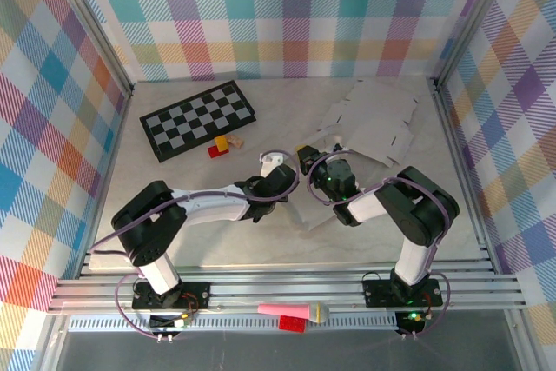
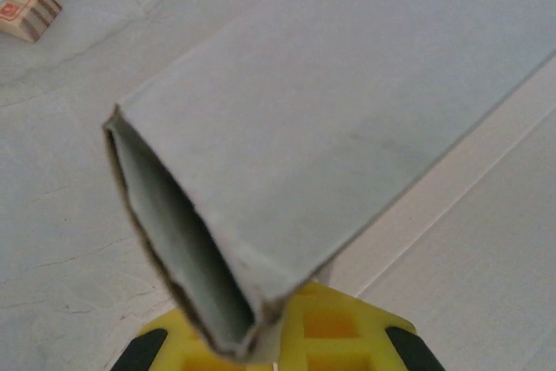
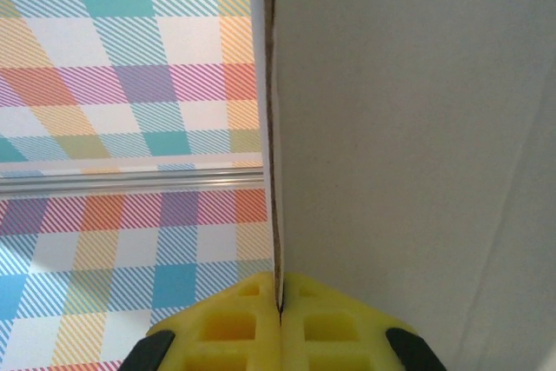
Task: Fold the paper box
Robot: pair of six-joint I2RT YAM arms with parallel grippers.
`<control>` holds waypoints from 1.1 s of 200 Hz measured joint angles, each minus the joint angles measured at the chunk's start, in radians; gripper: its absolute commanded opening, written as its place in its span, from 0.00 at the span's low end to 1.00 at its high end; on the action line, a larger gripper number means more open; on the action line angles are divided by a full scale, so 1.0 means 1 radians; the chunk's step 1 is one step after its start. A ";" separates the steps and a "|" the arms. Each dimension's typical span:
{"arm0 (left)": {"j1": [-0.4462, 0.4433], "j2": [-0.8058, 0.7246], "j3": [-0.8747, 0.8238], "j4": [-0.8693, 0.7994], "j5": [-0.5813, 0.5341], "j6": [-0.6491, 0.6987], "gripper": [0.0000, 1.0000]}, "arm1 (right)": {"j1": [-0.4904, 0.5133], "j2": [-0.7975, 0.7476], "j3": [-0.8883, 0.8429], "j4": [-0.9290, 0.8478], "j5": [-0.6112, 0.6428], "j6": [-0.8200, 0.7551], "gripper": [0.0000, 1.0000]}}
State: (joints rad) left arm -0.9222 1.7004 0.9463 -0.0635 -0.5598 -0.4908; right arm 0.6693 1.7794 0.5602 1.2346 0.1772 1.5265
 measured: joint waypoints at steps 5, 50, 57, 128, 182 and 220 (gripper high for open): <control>-0.001 0.002 0.004 -0.007 -0.005 -0.004 0.00 | 0.002 -0.003 0.001 -0.005 0.002 0.003 0.00; -0.005 0.008 0.022 -0.066 -0.055 -0.026 0.00 | 0.018 -0.056 0.003 -0.104 0.010 0.010 0.19; -0.006 0.008 0.022 -0.066 -0.060 -0.025 0.00 | 0.022 -0.075 0.003 -0.135 0.004 0.009 0.27; 0.024 -0.095 0.030 -0.137 0.021 0.118 0.00 | -0.031 -0.491 0.114 -0.816 -0.060 -0.094 0.88; 0.177 -0.204 0.023 -0.235 0.230 0.274 0.00 | -0.215 -0.640 0.338 -1.313 -0.150 -0.233 0.83; 0.232 -0.205 0.034 -0.311 0.348 0.335 0.00 | -0.264 -0.550 0.481 -1.493 -0.207 -0.348 0.81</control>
State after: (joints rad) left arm -0.6903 1.4952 0.9802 -0.3740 -0.2123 -0.1562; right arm 0.4057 1.2293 1.0409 -0.2581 -0.0296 1.1786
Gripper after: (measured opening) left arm 0.041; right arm 0.816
